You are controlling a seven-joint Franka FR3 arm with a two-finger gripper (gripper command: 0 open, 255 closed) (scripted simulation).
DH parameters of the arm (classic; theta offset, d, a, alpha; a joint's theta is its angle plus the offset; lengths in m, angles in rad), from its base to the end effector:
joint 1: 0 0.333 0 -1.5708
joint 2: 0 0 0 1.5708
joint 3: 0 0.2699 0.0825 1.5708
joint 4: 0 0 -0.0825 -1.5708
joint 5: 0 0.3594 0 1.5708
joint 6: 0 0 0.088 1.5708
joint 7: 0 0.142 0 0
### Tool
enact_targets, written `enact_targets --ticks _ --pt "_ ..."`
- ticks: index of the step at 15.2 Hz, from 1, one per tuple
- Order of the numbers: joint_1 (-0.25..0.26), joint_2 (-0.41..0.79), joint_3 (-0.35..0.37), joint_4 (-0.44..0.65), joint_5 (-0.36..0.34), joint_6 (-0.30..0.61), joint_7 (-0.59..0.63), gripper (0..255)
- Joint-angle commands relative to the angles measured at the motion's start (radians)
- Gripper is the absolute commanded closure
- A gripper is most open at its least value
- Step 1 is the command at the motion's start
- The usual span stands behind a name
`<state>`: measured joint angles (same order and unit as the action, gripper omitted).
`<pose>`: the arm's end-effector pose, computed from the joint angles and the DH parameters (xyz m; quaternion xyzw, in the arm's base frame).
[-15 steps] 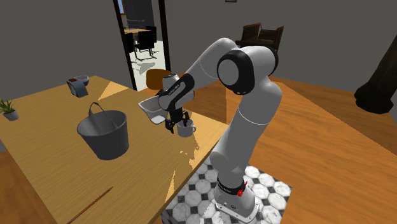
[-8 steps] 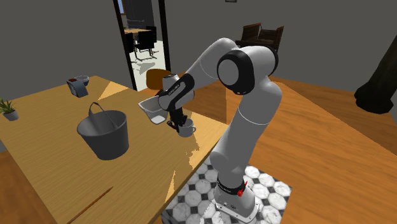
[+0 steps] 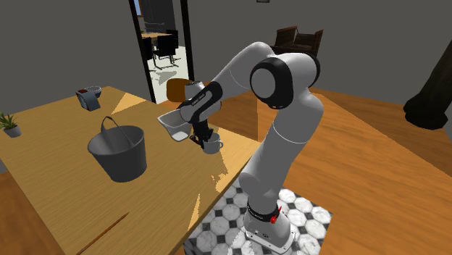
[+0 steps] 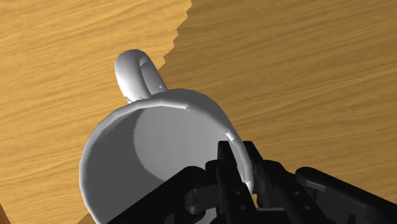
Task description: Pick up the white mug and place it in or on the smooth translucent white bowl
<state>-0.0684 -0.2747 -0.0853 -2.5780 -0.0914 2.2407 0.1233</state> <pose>0.4024 -0.0652 0.2886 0.9935 -0.1067 -0.0317 0.0229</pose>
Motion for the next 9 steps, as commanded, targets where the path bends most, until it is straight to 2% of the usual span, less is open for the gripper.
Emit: enact_targets --ticks 1,9 --pt "0.001 -0.020 0.002 0.014 0.001 -0.034 0.000 255" --pt "0.002 -0.081 0.006 0.075 0.004 -0.156 -0.005 255"
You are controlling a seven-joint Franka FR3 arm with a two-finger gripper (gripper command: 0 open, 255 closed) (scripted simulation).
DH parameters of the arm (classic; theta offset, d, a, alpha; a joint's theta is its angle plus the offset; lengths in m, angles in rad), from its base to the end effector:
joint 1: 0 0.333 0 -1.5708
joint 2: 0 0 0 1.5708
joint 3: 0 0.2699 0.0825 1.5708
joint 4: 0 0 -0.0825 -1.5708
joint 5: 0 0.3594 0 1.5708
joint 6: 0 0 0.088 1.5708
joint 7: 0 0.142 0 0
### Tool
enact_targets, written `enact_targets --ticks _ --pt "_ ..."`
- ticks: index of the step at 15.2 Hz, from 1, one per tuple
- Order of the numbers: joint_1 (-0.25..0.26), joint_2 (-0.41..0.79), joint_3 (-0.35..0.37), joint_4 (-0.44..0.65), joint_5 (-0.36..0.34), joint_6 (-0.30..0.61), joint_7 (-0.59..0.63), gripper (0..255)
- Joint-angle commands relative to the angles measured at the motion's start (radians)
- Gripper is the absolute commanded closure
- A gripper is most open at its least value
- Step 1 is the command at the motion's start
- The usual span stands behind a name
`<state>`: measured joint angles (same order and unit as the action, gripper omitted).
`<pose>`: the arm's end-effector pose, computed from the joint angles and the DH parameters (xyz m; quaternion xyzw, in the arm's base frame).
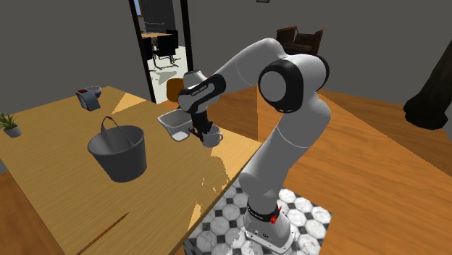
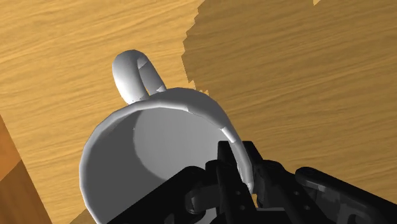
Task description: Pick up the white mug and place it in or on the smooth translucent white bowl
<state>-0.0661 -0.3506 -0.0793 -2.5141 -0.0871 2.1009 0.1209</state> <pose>0.4031 -0.0640 0.3349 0.9935 -0.1068 -0.0317 0.0229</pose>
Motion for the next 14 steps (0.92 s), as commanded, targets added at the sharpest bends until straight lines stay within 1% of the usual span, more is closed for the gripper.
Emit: enact_targets --ticks 1,14 --pt "0.000 -0.012 0.000 0.019 0.000 -0.031 -0.003 255" --pt "0.001 -0.070 0.006 0.149 0.006 -0.219 -0.010 255"
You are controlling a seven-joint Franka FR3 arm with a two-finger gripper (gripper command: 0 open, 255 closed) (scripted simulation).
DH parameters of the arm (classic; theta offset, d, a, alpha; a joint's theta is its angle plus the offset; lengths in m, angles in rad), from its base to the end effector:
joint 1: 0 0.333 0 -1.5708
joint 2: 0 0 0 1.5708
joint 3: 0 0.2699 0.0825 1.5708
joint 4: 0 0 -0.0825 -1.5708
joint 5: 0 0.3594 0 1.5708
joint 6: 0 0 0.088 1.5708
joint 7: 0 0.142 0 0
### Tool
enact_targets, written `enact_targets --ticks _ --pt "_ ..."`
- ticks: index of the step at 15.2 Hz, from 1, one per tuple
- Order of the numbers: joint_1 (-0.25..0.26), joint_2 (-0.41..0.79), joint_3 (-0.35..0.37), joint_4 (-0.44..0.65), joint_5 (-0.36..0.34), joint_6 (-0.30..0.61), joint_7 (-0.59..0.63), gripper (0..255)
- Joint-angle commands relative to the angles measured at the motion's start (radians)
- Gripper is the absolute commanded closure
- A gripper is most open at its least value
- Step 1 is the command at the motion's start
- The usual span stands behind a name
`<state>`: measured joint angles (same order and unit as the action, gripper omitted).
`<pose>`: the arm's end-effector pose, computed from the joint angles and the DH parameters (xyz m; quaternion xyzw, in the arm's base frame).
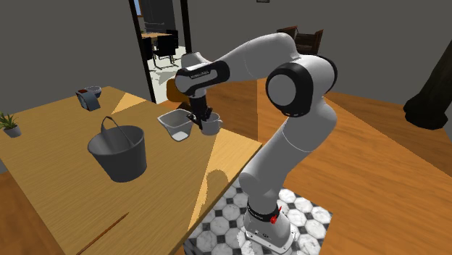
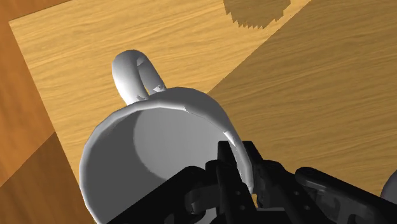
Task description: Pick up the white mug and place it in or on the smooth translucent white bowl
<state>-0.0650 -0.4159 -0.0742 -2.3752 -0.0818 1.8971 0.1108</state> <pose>0.4045 -0.0650 0.4059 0.9935 -0.1068 -0.0316 0.0230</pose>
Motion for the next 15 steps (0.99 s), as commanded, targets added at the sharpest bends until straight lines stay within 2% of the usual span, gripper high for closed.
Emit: enact_targets --ticks 1,13,15 --pt "0.000 -0.007 0.001 0.021 0.001 -0.029 -0.001 255" --pt "0.002 -0.021 0.006 0.170 0.005 -0.191 -0.008 255" --pt "0.008 0.059 0.010 0.244 0.012 -0.185 -0.001 255"
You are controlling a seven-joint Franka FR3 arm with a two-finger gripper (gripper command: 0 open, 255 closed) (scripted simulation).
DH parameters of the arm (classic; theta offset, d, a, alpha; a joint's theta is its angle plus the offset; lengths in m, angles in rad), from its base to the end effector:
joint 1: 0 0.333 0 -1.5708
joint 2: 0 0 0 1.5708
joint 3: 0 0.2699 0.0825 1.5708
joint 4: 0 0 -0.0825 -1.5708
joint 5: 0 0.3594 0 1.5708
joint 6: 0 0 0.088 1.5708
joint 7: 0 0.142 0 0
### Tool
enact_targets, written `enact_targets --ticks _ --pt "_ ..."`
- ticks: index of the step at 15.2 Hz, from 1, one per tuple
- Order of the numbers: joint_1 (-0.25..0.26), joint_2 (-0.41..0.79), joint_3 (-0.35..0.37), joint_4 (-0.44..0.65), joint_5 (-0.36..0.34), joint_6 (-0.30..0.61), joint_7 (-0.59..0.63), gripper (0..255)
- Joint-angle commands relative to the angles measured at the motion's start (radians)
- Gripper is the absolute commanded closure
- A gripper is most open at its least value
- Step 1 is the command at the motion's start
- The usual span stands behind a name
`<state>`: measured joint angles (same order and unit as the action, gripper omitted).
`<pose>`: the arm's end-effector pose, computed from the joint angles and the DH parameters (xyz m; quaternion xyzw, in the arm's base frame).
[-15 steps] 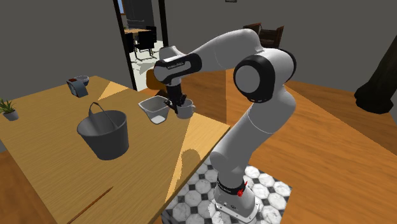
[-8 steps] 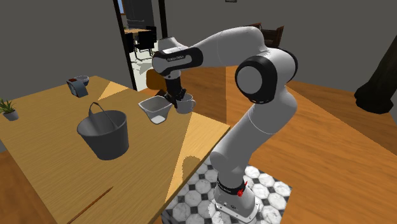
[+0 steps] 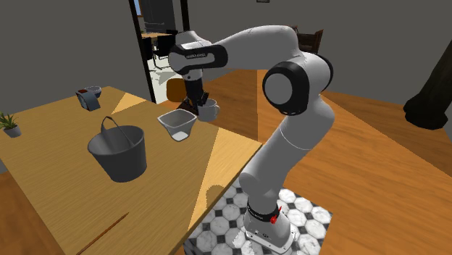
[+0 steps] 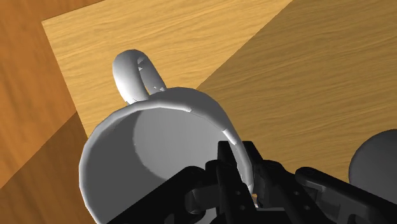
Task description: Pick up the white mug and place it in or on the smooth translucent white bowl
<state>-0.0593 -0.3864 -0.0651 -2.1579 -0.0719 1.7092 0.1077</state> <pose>0.4180 -0.0631 0.4758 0.9935 -0.1069 -0.0316 0.0230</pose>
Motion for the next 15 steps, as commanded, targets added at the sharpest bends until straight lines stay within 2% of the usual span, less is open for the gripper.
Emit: enact_targets --ticks 1,9,15 --pt "0.005 0.069 0.003 0.065 0.006 0.003 0.005 255" --pt "0.020 0.391 0.017 0.427 0.027 -0.038 0.025 255" --pt "0.027 0.664 0.025 0.797 0.039 -0.137 0.036 255"
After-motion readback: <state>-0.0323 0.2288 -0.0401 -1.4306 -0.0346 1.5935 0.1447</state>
